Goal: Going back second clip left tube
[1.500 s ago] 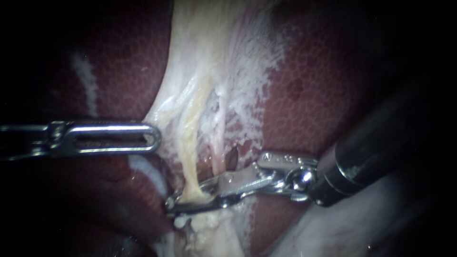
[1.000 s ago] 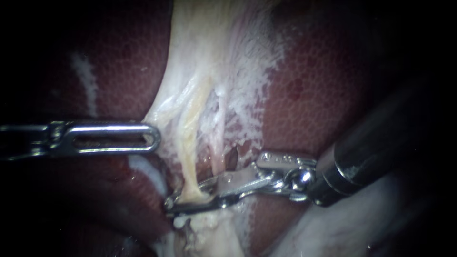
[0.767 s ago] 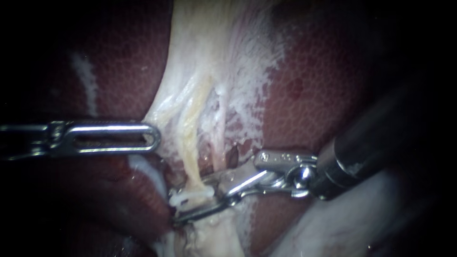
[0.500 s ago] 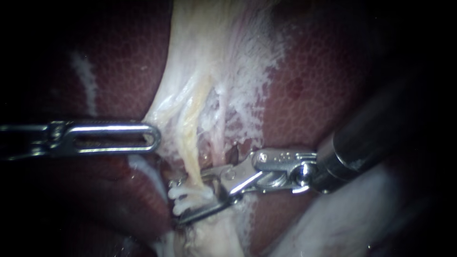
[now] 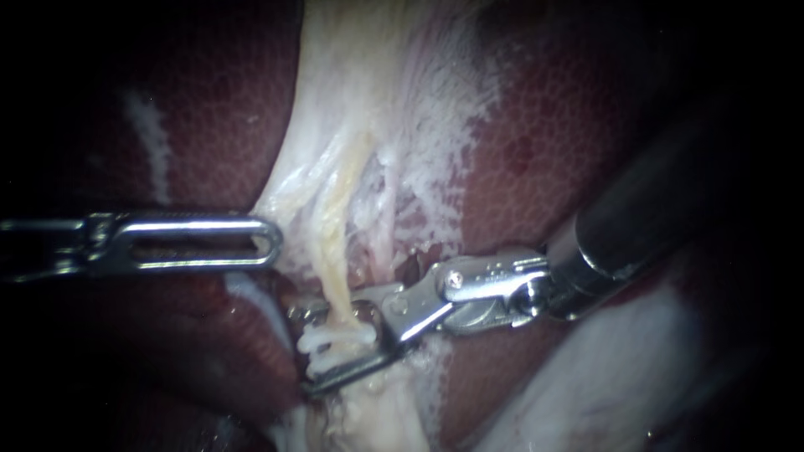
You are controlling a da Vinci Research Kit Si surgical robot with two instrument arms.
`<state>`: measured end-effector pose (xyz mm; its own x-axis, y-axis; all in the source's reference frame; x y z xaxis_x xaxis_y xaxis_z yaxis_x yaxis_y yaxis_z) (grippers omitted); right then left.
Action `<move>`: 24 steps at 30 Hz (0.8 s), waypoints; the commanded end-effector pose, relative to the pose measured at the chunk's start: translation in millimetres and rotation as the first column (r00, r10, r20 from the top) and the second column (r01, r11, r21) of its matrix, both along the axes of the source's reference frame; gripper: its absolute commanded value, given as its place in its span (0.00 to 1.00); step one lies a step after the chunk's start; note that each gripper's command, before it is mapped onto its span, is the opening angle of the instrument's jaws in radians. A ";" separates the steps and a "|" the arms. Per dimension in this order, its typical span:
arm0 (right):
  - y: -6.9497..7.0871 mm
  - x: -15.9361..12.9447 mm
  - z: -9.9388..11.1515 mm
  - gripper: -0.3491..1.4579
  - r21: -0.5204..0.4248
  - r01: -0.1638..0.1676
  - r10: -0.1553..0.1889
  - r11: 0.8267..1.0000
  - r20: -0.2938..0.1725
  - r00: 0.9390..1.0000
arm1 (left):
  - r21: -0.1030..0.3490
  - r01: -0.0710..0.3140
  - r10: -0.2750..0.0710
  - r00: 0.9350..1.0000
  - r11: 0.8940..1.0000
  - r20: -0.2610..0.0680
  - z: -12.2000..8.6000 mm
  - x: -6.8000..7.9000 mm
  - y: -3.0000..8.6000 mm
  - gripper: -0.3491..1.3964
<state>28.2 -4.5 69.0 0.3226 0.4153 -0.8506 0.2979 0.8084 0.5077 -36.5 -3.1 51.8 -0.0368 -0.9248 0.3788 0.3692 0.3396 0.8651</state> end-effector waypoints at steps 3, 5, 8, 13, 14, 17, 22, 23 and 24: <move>0.3 -0.7 0.0 0.52 -0.003 -0.006 0.006 1.000 0.003 1.000 | 0.000 -0.001 0.001 1.000 1.000 0.000 0.0 0.1 0.0 0.00; 0.6 -1.3 -0.2 0.52 -0.003 -0.010 0.010 1.000 0.004 1.000 | 0.000 -0.001 0.001 1.000 1.000 0.000 0.0 0.1 0.0 0.00; 1.2 -2.5 -0.6 0.52 -0.003 -0.021 0.021 1.000 0.010 1.000 | 0.000 -0.001 0.001 1.000 1.000 0.000 0.0 0.1 0.0 0.00; 1.9 -5.5 -1.8 0.52 0.000 -0.034 0.034 0.999 0.017 0.999 | 0.000 -0.001 0.001 1.000 1.000 0.000 0.0 0.1 0.0 0.00; 2.0 -6.0 -2.0 0.52 -0.001 -0.037 0.037 0.999 0.019 0.999 | 0.000 -0.001 0.001 1.000 1.000 0.000 0.0 0.1 -0.1 0.00; 2.0 -8.0 -2.6 0.52 -0.004 -0.044 0.044 0.999 0.022 0.999 | 0.000 -0.001 0.001 1.000 1.000 0.000 0.0 0.1 -0.1 0.00; 1.6 -11.9 -4.3 0.52 0.000 -0.059 0.059 0.998 0.035 0.998 | 0.000 -0.001 0.001 1.000 1.000 0.000 0.1 0.2 -0.1 0.00; 1.8 -12.8 -4.8 0.52 0.003 -0.065 0.065 0.998 0.040 0.997 | 0.000 -0.001 0.001 1.000 1.000 0.000 0.1 0.2 -0.1 0.00; 2.0 -13.2 -5.1 0.52 0.005 -0.068 0.068 0.998 0.043 0.997 | 0.000 -0.001 0.001 1.000 1.000 0.000 0.1 0.2 -0.1 0.00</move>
<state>14.2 -2.1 63.4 0.3301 0.4470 -0.8314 0.2140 0.8224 0.5271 -36.3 -3.2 51.8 -0.0362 -0.9246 0.3793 0.3688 0.3404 0.8649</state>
